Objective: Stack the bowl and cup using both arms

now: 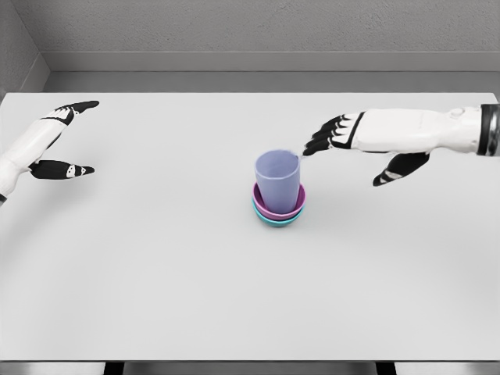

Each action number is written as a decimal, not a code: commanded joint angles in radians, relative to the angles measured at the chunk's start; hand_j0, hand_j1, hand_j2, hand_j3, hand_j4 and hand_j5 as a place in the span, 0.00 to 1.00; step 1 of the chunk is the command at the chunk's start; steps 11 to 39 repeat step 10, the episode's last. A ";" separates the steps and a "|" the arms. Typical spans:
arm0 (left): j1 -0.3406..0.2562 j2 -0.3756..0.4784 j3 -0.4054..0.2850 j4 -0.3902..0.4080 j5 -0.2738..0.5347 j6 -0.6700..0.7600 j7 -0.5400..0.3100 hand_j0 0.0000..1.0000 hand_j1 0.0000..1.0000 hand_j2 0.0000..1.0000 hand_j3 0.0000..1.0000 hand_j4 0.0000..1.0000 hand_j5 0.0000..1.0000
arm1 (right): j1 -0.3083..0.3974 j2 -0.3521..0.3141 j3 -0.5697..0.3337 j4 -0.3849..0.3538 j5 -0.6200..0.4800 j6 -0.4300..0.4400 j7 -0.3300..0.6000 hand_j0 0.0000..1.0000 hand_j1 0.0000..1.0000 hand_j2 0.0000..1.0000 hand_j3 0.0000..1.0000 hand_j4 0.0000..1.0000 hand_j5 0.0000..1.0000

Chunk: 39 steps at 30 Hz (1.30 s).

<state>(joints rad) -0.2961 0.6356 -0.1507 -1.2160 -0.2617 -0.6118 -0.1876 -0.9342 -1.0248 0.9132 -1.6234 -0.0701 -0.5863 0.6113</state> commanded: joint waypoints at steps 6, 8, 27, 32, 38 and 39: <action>0.000 0.001 0.000 0.000 0.007 0.001 0.000 1.00 1.00 1.00 1.00 1.00 1.00 | -0.002 -0.093 -0.011 0.060 -0.042 -0.025 0.000 1.00 1.00 1.00 1.00 1.00 1.00; 0.000 -0.001 0.000 0.000 0.007 0.001 0.000 1.00 1.00 1.00 1.00 1.00 1.00 | -0.002 -0.090 -0.011 0.060 -0.042 -0.025 0.000 1.00 1.00 1.00 1.00 1.00 1.00; 0.000 -0.001 0.000 0.000 0.007 0.001 0.000 1.00 1.00 1.00 1.00 1.00 1.00 | -0.002 -0.086 -0.011 0.060 -0.042 -0.025 0.000 1.00 1.00 1.00 1.00 1.00 1.00; 0.000 -0.001 0.000 0.000 0.007 0.001 0.000 1.00 1.00 1.00 1.00 1.00 1.00 | -0.002 -0.086 -0.011 0.060 -0.042 -0.025 0.000 1.00 1.00 1.00 1.00 1.00 1.00; 0.000 -0.001 0.000 0.000 0.007 0.001 0.000 1.00 1.00 1.00 1.00 1.00 1.00 | -0.002 -0.086 -0.011 0.060 -0.042 -0.025 0.000 1.00 1.00 1.00 1.00 1.00 1.00; 0.000 -0.001 0.000 0.000 0.007 0.001 0.000 1.00 1.00 1.00 1.00 1.00 1.00 | -0.002 -0.086 -0.011 0.060 -0.042 -0.025 0.000 1.00 1.00 1.00 1.00 1.00 1.00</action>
